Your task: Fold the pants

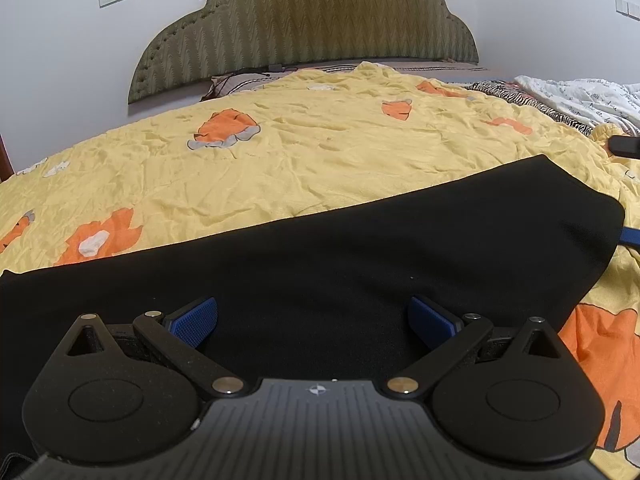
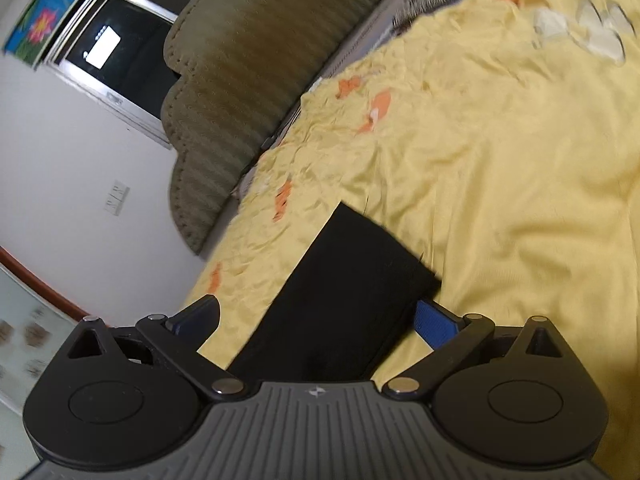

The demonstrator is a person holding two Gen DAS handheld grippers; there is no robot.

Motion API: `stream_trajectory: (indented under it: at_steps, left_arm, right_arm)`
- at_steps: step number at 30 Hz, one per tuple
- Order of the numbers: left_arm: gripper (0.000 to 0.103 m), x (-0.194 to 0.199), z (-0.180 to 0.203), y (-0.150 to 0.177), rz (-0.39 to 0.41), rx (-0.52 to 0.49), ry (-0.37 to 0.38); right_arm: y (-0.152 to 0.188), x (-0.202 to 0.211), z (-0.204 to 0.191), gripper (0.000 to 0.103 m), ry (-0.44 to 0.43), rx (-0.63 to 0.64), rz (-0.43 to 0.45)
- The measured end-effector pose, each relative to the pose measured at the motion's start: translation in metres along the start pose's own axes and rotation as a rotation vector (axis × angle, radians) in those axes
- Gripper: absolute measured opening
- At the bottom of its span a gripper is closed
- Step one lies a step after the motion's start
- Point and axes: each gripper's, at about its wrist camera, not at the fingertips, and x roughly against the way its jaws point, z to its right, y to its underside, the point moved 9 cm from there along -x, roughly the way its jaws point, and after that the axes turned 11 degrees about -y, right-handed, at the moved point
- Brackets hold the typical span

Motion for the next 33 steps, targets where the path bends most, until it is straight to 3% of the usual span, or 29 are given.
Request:
stream_trajectory:
  at_steps: [1, 2, 3, 5, 8, 11, 14, 16, 19, 20, 21, 23, 27, 31, 33]
  left_arm:
    - [0.102, 0.0, 0.0, 0.0, 0.0, 0.0, 0.0]
    - [0.102, 0.0, 0.0, 0.0, 0.0, 0.001, 0.0]
    - [0.102, 0.0, 0.0, 0.0, 0.0, 0.001, 0.001]
    - [0.102, 0.0, 0.0, 0.0, -0.001, 0.002, 0.001]
    - [0.102, 0.0, 0.0, -0.001, -0.004, 0.01, 0.006]
    - [0.103, -0.001, -0.002, -0.002, -0.009, 0.02, 0.014]
    - [0.103, -0.003, -0.003, -0.002, -0.014, 0.027, 0.019]
    - [0.103, -0.002, -0.003, -0.002, -0.015, 0.028, 0.017]
    - [0.103, -0.002, -0.003, -0.001, -0.013, 0.028, 0.015]
    - [0.103, -0.002, -0.003, -0.001, -0.013, 0.029, 0.015]
    - [0.103, -0.002, -0.003, -0.001, -0.013, 0.03, 0.015]
    - [0.103, -0.002, -0.003, -0.001, -0.012, 0.029, 0.014]
    - [0.103, -0.001, -0.003, -0.001, -0.012, 0.03, 0.015]
    - [0.103, -0.002, -0.003, -0.001, -0.013, 0.03, 0.015]
    - [0.103, -0.002, -0.003, -0.001, -0.012, 0.03, 0.015]
  right_arm:
    - [-0.001, -0.004, 0.002, 0.098, 0.015, 0.026, -0.002]
    - [0.0, -0.007, 0.001, 0.084, 0.035, 0.057, -0.009]
    - [0.001, -0.009, 0.001, 0.054, 0.075, 0.092, -0.015]
    - [0.002, -0.012, 0.005, 0.028, 0.154, 0.143, -0.035]
    - [0.002, -0.013, 0.005, 0.015, 0.149, 0.181, -0.053]
    - [0.003, -0.019, -0.008, 0.01, 0.184, 0.304, -0.069]
    - [0.013, -0.026, -0.036, 0.01, 0.234, 0.536, -0.1]
    - [0.029, -0.036, -0.048, 0.01, 0.239, 0.63, -0.18]
    - [0.049, -0.042, -0.052, 0.021, 0.281, 0.739, -0.245]
    - [0.054, -0.041, -0.052, 0.034, 0.288, 0.77, -0.253]
    - [0.057, -0.038, -0.052, 0.059, 0.299, 0.776, -0.253]
    - [0.056, -0.024, -0.05, 0.079, 0.304, 0.737, -0.205]
    - [0.042, 0.003, -0.037, 0.079, 0.302, 0.547, -0.132]
    - [0.038, 0.011, -0.018, 0.079, 0.193, 0.271, -0.136]
    - [0.034, 0.011, -0.009, 0.079, 0.126, 0.143, -0.091]
